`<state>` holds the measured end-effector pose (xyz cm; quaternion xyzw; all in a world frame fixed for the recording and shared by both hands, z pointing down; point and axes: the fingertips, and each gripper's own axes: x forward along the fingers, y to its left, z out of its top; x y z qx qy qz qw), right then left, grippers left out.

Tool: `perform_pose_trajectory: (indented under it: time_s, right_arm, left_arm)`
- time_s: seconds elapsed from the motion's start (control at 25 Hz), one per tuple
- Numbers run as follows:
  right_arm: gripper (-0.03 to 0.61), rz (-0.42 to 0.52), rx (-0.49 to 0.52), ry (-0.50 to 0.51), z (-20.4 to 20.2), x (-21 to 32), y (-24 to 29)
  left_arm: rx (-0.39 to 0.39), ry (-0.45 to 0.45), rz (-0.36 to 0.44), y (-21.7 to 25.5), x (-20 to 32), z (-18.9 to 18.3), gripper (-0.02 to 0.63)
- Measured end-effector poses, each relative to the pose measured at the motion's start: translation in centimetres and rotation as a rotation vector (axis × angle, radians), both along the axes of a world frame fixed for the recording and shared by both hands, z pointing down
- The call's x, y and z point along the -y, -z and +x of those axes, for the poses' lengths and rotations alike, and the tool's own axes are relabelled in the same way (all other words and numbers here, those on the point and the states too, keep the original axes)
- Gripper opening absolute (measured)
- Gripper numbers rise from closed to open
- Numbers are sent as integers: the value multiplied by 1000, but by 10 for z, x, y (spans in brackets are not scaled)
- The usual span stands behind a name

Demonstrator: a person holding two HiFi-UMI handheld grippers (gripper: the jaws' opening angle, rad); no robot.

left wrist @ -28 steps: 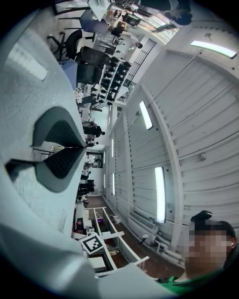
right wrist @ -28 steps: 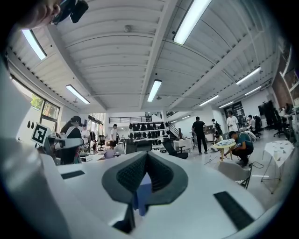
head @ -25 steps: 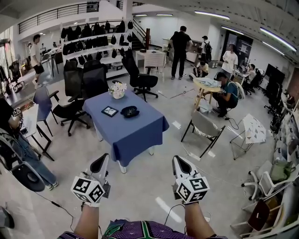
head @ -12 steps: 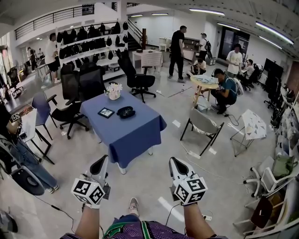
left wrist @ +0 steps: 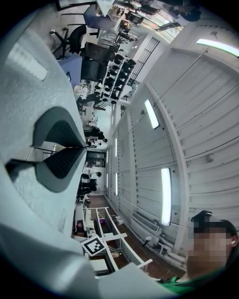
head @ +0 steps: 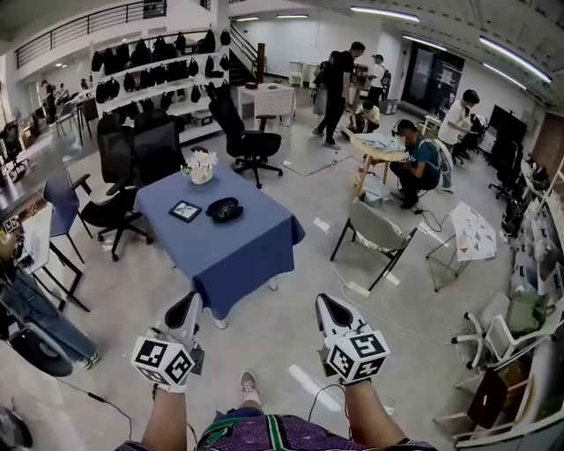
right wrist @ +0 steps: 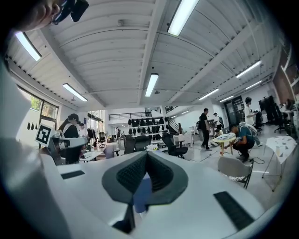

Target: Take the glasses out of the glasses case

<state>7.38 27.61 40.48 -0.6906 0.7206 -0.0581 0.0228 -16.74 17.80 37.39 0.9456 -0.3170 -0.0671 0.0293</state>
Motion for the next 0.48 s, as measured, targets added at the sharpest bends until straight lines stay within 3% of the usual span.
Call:
perform_pose_trajectory:
  time_s: [0.48]
  right_arm:
    - [3,-13,-26,41,22,149,17]
  left_arm:
    - [-11,-5,-2,9,139,26,17]
